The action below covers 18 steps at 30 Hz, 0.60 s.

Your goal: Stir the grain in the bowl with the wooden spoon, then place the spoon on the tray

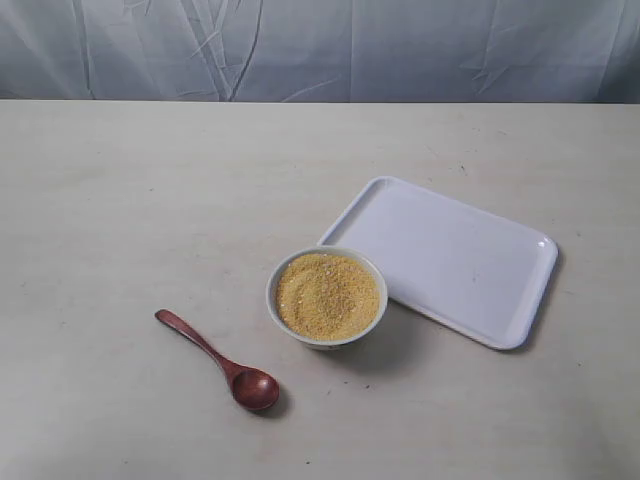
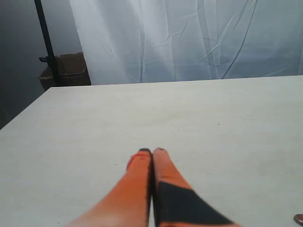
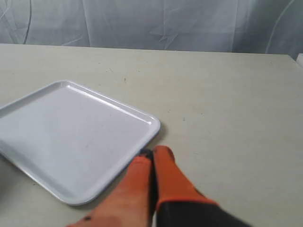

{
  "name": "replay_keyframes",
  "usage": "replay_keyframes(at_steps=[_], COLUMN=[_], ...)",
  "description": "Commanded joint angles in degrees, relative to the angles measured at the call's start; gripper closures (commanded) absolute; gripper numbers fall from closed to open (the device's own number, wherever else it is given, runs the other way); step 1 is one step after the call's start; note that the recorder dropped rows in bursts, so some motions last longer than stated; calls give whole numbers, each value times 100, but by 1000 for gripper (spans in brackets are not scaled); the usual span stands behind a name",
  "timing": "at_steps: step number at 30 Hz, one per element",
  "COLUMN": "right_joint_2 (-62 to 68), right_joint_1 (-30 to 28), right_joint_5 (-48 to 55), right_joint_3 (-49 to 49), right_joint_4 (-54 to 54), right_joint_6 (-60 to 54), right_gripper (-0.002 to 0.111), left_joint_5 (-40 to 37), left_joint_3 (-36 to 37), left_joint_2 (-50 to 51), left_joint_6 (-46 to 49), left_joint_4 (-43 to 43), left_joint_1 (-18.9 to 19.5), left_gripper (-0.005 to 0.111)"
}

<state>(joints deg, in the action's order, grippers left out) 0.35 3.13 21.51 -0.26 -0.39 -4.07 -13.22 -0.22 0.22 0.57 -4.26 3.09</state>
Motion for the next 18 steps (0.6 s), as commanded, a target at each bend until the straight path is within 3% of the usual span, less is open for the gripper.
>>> replay_keyframes(at_steps=[1,7,18], right_joint_2=[-35,-35,-35], right_joint_1=[-1,-1,-1], right_joint_5=[-78,-78,-78], right_joint_3=[26,26,26], right_joint_4=[3,3,3], right_joint_6=[-19,-19,-19], right_gripper=[108,108,108], left_joint_5=[0,0,1045], left_joint_3=[22,22,22], left_joint_2=[-22,-22,-22], left_joint_6=[-22,-22,-22], left_joint_4=[63,63,847], left_joint_1=[-36,-36,-36], left_gripper=[107,107,107])
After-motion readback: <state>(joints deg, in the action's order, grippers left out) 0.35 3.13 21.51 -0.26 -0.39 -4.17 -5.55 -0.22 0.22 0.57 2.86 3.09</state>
